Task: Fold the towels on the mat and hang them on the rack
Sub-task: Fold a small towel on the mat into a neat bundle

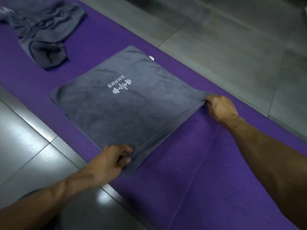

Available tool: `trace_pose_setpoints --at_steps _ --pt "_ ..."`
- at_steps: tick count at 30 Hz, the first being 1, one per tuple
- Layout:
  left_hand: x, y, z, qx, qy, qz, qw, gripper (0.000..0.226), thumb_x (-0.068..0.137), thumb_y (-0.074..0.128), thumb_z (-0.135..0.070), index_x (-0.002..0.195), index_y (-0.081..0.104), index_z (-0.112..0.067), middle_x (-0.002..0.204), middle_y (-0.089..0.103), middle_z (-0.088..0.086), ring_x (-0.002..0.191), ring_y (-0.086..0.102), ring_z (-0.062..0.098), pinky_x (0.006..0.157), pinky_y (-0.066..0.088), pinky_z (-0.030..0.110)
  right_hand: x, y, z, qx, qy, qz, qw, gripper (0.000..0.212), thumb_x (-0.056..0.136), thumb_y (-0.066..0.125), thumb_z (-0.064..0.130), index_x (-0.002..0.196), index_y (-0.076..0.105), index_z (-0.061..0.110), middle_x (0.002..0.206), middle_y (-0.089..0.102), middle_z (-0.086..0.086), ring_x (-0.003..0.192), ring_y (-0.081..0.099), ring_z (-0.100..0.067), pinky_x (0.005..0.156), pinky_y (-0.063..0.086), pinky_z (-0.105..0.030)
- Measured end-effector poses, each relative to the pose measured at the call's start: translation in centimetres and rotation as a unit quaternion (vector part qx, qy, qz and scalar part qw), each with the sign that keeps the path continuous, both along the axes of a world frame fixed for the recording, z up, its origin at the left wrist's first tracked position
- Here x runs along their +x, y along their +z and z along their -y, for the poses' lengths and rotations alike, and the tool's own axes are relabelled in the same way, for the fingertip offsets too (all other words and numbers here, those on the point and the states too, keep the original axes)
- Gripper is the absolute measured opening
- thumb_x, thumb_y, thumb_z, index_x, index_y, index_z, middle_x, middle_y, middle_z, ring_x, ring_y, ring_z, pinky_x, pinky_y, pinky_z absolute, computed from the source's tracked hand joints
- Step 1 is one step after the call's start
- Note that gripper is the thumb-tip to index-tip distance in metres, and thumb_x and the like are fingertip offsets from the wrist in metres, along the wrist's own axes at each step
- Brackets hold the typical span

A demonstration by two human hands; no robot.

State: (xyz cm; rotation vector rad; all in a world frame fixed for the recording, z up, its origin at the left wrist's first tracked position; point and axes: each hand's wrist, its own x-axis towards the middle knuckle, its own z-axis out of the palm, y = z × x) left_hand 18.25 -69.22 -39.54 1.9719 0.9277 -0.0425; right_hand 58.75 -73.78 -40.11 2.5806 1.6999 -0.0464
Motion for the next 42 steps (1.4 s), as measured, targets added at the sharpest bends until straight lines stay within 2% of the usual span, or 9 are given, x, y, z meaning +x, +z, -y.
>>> trace_pose_setpoints --at_steps 10,14,17,21,25,29,34,39,42 --pt "-2.5 0.6 -2.7 -0.121 0.083 0.044 0.988 0.026 0.094 0.056 -0.003 0.081 0.072 -0.019 0.079 0.070 0.018 0.070 0.061 0.017 0.069 0.048 0.033 1.8 3.3 1.3 0.081 -0.091 -0.009 0.992 0.022 0.085 0.056 0.007 0.106 0.064 0.008 0.111 0.064 -0.020 0.096 0.062 -0.042 0.082 0.051 -0.046" --pt "-1.9 0.0 -4.2 -0.096 0.138 0.033 0.985 0.027 0.095 0.053 -0.002 0.081 0.071 -0.016 0.077 0.072 0.006 0.073 0.064 0.012 0.074 0.053 0.036 -1.0 2.2 0.5 -0.083 -0.081 -0.139 0.983 0.062 0.074 0.068 0.018 0.134 0.051 0.024 0.132 0.048 -0.008 0.120 0.050 -0.030 0.099 0.044 -0.041" --pt "-0.9 -0.5 -5.0 -0.115 0.171 0.045 0.978 0.027 0.095 0.052 0.000 0.081 0.070 -0.013 0.082 0.072 0.015 0.075 0.062 0.018 0.078 0.054 0.042 -1.9 -0.1 0.5 -0.172 -0.051 -0.105 0.978 0.062 0.077 0.067 0.023 0.136 0.051 0.030 0.145 0.039 -0.002 0.128 0.039 -0.031 0.103 0.038 -0.049" --pt "-1.1 -0.8 -7.0 -0.093 0.157 0.039 0.982 0.027 0.095 0.052 0.000 0.083 0.071 -0.015 0.086 0.072 0.016 0.076 0.066 0.023 0.079 0.055 0.044 -0.8 -0.8 -1.4 -0.029 -0.087 -0.099 0.991 0.022 0.083 0.059 0.011 0.102 0.070 0.015 0.109 0.061 -0.013 0.104 0.055 -0.039 0.085 0.048 -0.047" --pt "-2.8 -0.8 -9.7 -0.047 0.169 0.043 0.984 0.027 0.095 0.055 -0.005 0.082 0.069 -0.024 0.078 0.073 -0.006 0.074 0.066 0.008 0.074 0.054 0.026 -0.5 1.3 -6.4 0.073 -0.164 -0.241 0.954 0.008 0.083 0.065 0.008 0.083 0.071 0.014 0.081 0.067 -0.009 0.077 0.060 -0.024 0.072 0.050 -0.033" --pt "-4.4 -0.8 -12.2 -0.032 0.221 0.072 0.972 0.019 0.094 0.058 -0.007 0.085 0.071 -0.018 0.079 0.072 -0.004 0.071 0.063 0.002 0.072 0.050 0.019 -1.8 2.9 -12.7 0.145 -0.167 -0.303 0.927 0.005 0.086 0.064 0.006 0.089 0.068 0.009 0.077 0.061 -0.007 0.068 0.053 -0.016 0.060 0.044 -0.025" --pt "-5.5 -0.8 -15.7 0.018 0.282 0.086 0.955 0.024 0.093 0.058 -0.006 0.079 0.066 -0.024 0.066 0.064 -0.015 0.058 0.055 -0.007 0.060 0.041 0.005 -4.2 2.2 -20.7 0.169 -0.159 -0.275 0.933 0.013 0.087 0.067 0.018 0.098 0.064 0.011 0.089 0.060 -0.004 0.082 0.056 -0.019 0.072 0.042 -0.026" --pt "-7.1 -1.4 -20.0 0.053 0.347 0.091 0.932 0.019 0.091 0.062 -0.011 0.086 0.061 -0.029 0.081 0.068 -0.004 0.075 0.063 0.013 0.074 0.049 0.028 -5.9 2.0 -27.4 0.188 -0.166 -0.255 0.934 0.008 0.091 0.061 0.021 0.091 0.061 0.013 0.086 0.059 -0.006 0.080 0.054 -0.021 0.070 0.038 -0.025" --pt "-7.2 -1.4 -22.2 0.086 0.373 0.079 0.921 0.017 0.092 0.061 -0.012 0.087 0.055 -0.027 0.076 0.065 -0.004 0.068 0.059 0.012 0.063 0.043 0.024 -6.6 1.9 -30.7 0.193 -0.172 -0.245 0.935 0.013 0.091 0.062 0.025 0.097 0.065 0.014 0.088 0.060 -0.006 0.083 0.055 -0.021 0.075 0.042 -0.027"
